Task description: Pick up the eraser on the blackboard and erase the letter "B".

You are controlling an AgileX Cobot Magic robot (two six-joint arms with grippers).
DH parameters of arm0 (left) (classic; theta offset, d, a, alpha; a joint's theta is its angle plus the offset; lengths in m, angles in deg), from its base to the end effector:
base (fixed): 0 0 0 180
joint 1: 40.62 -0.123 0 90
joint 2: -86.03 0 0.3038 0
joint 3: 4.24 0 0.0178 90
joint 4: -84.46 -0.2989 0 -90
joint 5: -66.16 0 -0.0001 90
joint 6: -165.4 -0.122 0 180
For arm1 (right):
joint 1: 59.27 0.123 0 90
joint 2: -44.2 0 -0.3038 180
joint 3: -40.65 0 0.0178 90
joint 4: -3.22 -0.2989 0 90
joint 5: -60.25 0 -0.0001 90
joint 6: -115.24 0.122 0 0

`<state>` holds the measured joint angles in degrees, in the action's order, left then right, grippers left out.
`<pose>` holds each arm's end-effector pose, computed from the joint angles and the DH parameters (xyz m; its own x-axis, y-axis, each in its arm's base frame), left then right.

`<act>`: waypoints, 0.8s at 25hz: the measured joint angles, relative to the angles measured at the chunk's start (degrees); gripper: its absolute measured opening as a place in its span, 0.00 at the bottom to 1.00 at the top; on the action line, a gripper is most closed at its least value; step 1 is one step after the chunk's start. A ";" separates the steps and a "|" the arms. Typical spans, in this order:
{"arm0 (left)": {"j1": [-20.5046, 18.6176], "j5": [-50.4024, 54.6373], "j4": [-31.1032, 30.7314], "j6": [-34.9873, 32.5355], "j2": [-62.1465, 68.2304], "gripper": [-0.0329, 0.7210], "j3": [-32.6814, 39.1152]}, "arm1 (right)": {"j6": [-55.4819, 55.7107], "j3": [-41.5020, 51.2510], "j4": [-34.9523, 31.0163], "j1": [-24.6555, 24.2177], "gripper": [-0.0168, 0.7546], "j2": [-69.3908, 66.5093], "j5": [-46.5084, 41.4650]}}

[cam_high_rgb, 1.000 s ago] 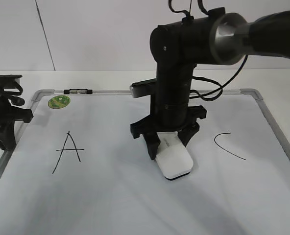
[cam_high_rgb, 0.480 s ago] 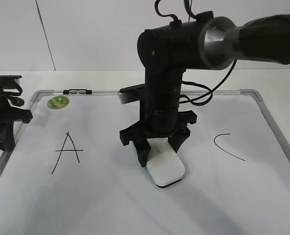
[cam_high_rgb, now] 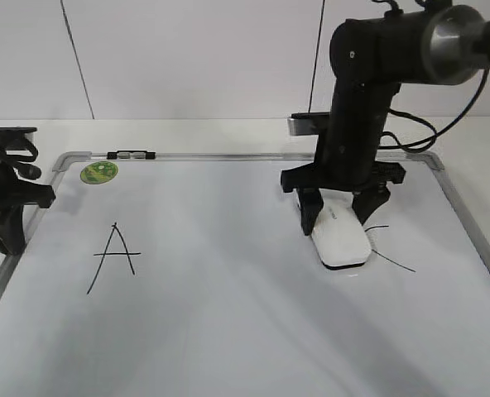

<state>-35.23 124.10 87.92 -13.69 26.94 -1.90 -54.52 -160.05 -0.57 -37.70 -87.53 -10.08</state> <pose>0.4108 -0.0450 0.1128 -0.9987 0.0461 0.0224 0.0450 0.9977 -0.0501 0.4480 0.1853 0.1373 -0.9840 -0.1747 0.0350 -0.1726 0.9834 0.0564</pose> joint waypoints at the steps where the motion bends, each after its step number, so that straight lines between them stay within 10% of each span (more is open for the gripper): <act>1: 0.00 0.00 0.00 0.00 0.00 0.09 0.00 | 0.00 -0.44 0.41 -0.53 0.72 -0.14 0.00; 20: 0.00 0.13 0.00 0.00 0.00 0.09 0.00 | -1.01 -8.71 0.22 9.03 0.72 -4.80 -0.83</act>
<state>-35.23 124.23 87.92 -13.69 26.94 -1.90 -55.53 -168.75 -0.34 -28.67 -92.33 -10.92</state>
